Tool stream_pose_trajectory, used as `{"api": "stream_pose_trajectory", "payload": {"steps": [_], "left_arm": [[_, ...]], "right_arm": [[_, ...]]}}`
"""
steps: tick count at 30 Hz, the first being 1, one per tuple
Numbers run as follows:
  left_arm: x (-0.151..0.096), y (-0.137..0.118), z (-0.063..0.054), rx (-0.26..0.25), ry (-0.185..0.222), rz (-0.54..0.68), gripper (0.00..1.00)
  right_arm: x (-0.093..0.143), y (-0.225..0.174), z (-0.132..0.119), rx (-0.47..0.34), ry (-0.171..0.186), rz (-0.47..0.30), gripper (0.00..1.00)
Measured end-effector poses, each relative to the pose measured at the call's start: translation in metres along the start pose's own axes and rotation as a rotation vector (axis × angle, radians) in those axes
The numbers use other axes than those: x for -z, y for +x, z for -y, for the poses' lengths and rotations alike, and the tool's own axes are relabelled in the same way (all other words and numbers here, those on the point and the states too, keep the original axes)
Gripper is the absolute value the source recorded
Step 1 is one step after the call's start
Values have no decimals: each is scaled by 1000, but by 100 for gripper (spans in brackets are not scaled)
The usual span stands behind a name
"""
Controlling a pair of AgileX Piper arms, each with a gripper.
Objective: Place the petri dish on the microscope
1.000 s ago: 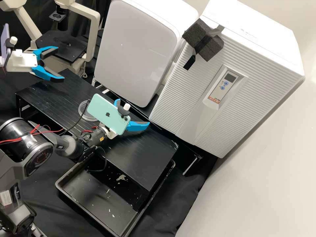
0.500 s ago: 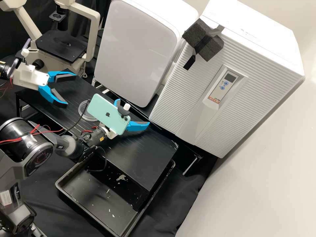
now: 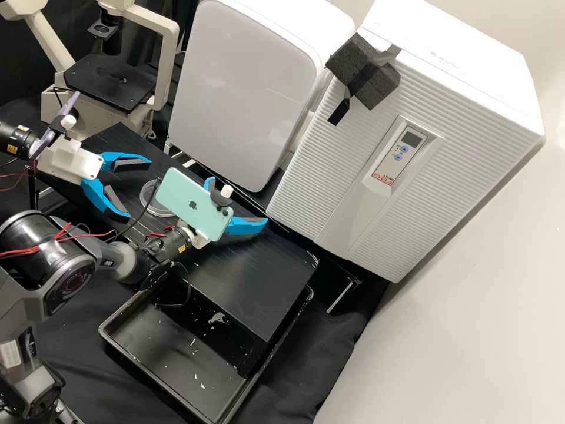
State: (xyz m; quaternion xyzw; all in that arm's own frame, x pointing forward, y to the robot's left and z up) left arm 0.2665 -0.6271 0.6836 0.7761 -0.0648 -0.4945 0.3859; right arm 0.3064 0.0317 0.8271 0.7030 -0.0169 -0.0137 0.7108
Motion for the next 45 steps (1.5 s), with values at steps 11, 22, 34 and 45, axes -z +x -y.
{"api": "stream_pose_trajectory", "payload": {"steps": [11, 22, 34, 45], "left_arm": [[13, 12, 3, 16, -25, -44, 100], [21, 24, 2, 42, -28, -77, 100], [19, 39, -2, 39, -79, -70, 100], [17, 48, -1, 59, -92, -75, 100]], "right_arm": [[0, 0, 0, 0, 0, 0, 100], [0, 0, 0, 0, 0, 0, 100], [0, 0, 0, 0, 0, 0, 100], [0, 0, 0, 0, 0, 0, 100]]}}
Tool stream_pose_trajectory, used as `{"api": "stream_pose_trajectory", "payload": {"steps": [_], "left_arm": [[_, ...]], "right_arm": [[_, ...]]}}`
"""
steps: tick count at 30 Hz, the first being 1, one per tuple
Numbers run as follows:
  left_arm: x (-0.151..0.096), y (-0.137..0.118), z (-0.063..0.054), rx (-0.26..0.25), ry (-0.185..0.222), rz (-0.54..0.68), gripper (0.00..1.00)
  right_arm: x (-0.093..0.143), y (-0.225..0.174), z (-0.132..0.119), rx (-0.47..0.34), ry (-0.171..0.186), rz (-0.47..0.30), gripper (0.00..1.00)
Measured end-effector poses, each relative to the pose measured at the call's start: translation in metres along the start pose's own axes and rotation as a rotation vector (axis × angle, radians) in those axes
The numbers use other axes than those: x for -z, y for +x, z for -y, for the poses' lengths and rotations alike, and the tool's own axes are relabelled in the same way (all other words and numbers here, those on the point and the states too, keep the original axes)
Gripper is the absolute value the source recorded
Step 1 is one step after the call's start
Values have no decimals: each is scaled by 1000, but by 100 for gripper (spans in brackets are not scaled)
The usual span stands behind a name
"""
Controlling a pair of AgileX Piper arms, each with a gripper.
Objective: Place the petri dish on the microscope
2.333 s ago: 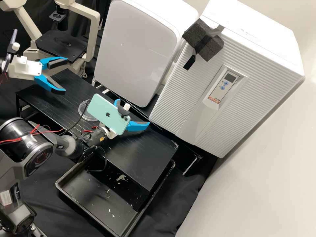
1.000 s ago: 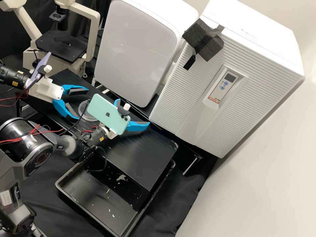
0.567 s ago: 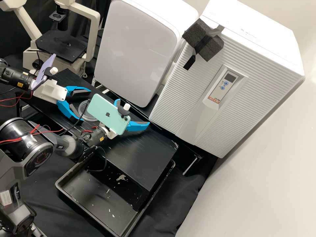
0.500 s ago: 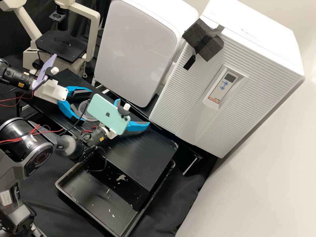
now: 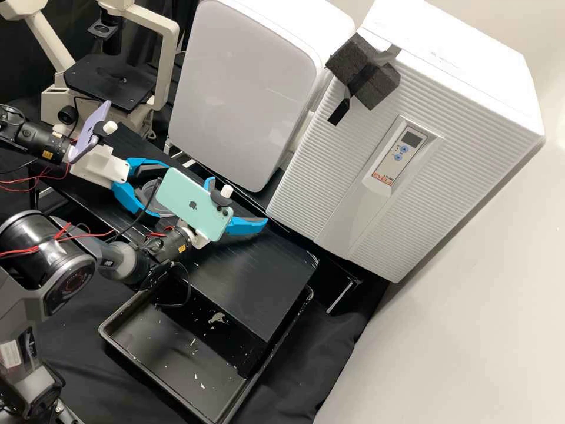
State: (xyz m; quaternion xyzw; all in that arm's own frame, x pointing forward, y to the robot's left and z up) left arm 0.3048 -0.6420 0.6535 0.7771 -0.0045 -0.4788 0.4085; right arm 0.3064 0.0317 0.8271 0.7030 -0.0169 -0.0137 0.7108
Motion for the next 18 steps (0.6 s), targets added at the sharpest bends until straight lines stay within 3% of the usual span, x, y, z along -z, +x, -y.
{"api": "stream_pose_trajectory", "payload": {"steps": [18], "left_arm": [[-4, 5, 3, 11, 7, 10, 100]], "right_arm": [[0, 0, 0, 0, 0, 0, 100]]}}
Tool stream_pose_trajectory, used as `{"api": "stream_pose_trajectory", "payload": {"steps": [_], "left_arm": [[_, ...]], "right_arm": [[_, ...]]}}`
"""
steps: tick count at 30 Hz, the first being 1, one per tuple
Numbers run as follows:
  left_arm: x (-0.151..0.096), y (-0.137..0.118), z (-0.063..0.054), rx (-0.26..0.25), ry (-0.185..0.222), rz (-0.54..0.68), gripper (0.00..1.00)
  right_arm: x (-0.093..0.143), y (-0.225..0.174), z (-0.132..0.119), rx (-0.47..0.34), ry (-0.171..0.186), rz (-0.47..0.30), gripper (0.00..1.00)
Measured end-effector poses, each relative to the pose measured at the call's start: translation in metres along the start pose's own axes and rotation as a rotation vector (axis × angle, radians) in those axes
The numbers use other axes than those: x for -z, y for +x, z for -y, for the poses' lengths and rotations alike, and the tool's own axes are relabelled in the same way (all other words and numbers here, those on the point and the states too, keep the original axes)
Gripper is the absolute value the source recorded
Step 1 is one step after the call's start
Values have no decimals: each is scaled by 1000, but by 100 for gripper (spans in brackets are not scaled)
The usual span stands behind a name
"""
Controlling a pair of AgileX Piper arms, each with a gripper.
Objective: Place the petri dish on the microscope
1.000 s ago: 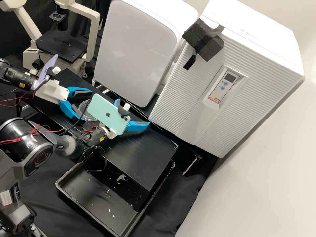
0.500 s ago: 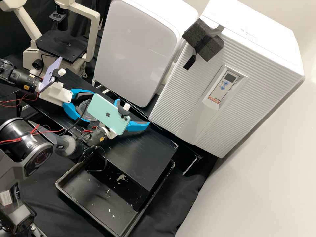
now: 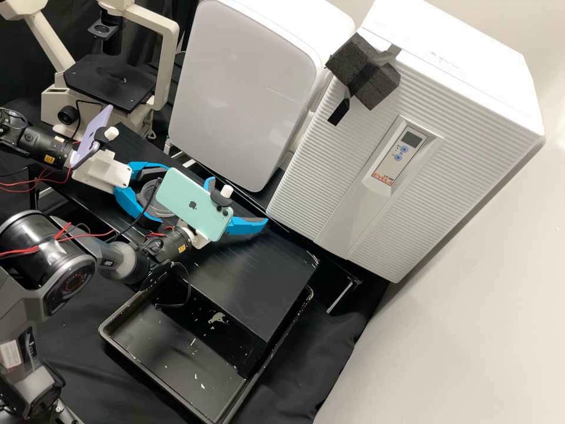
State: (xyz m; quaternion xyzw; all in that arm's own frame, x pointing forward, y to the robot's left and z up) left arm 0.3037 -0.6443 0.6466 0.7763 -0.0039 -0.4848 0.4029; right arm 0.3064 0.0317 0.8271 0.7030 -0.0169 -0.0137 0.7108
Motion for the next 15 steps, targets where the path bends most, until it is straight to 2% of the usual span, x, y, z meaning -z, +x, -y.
{"api": "stream_pose_trajectory", "payload": {"steps": [3, 7, 11, 12, 15], "left_arm": [[0, 0, 0, 0, 0, 0, 100], [0, 0, 0, -3, 24, -3, 100], [1, 0, -1, -14, 31, -14, 100], [2, 0, -1, -13, 33, -15, 0], [2, 1, 0, -17, 33, -21, 0]], "right_arm": [[0, 0, 0, 0, 0, 0, 100], [0, 0, 0, 0, 0, 0, 100], [0, 0, 0, 0, 0, 0, 100], [0, 0, 0, 0, 0, 0, 100], [0, 0, 0, 0, 0, 0, 100]]}}
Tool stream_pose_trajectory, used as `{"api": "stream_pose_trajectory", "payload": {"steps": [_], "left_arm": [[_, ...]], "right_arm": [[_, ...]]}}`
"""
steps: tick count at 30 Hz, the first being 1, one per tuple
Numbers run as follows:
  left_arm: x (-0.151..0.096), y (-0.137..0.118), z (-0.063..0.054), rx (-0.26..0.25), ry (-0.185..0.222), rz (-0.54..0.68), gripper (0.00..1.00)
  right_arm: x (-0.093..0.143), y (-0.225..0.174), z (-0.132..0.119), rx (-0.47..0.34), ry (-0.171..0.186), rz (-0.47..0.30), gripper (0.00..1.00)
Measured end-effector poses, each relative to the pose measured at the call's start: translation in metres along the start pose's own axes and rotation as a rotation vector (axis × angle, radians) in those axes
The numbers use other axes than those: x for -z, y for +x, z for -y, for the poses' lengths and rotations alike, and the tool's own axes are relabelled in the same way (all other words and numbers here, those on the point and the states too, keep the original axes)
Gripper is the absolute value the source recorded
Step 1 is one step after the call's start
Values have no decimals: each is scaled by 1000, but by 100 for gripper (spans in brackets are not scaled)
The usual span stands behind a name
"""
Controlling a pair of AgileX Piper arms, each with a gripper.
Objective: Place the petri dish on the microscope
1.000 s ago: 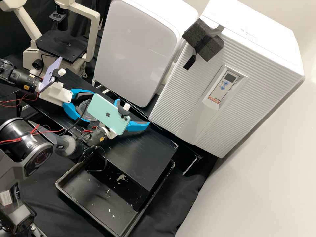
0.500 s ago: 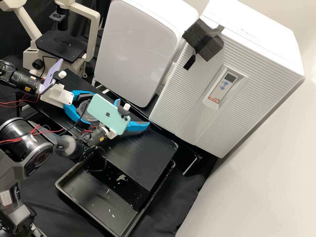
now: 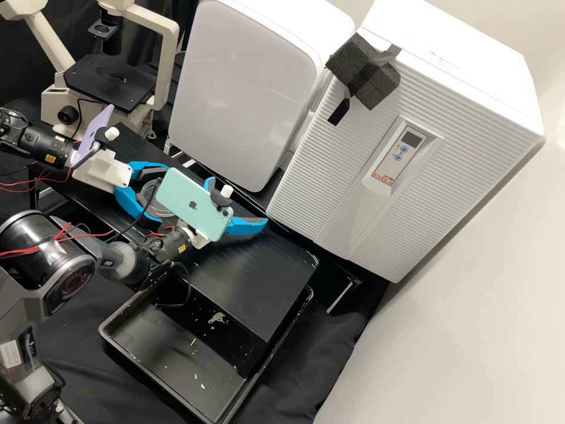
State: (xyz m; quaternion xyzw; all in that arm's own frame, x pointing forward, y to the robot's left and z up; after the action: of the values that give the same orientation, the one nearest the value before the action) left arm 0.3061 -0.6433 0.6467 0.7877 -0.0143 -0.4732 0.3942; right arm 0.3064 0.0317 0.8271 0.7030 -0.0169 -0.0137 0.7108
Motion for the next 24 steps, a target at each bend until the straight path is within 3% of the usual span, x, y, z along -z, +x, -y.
{"api": "stream_pose_trajectory", "payload": {"steps": [24], "left_arm": [[0, 1, 2, 1, -15, 17, 0]], "right_arm": [[0, 0, 0, 0, 0, 0, 100]]}}
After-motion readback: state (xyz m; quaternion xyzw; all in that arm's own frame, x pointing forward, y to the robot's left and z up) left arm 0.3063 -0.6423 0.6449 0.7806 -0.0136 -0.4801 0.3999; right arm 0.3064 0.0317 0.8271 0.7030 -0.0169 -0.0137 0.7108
